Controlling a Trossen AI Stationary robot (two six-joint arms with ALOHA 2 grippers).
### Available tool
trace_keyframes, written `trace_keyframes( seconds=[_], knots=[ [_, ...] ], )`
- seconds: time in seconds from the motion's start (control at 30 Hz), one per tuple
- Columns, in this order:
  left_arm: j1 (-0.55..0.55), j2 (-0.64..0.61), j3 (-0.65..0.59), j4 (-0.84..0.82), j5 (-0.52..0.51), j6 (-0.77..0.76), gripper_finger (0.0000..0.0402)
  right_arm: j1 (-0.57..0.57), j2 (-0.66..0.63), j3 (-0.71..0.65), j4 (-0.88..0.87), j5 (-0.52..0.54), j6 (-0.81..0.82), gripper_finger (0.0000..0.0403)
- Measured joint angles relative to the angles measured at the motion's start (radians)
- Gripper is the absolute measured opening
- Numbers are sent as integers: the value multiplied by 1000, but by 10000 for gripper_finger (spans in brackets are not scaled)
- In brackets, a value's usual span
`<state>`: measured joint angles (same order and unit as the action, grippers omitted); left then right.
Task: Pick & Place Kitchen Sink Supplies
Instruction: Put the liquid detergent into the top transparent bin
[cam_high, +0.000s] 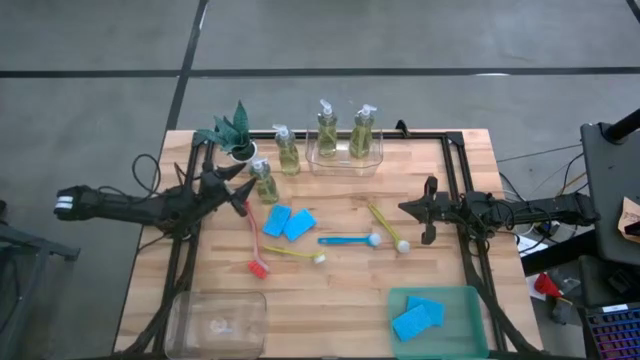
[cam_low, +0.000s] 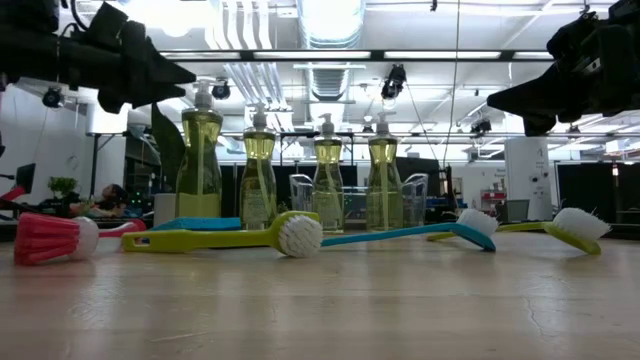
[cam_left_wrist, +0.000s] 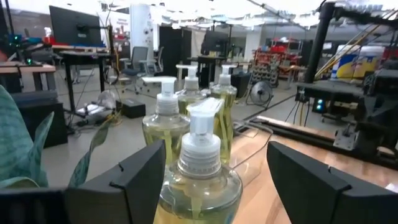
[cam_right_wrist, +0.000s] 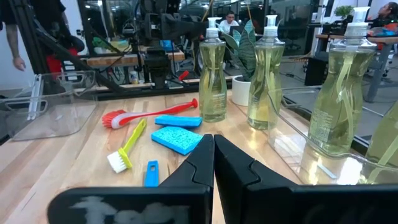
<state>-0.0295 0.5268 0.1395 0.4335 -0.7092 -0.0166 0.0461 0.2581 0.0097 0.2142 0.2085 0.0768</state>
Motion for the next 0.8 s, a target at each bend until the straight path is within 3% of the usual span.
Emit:
trace_keyframes(
  seconds=[0.33,0.8],
  knots=[
    [87,132,54,4,2,-33,273,0,0,0,0,0,-1,9],
    [147,189,94,37,5,-63,273,0,1,0,0,0,-1,9]
  ],
)
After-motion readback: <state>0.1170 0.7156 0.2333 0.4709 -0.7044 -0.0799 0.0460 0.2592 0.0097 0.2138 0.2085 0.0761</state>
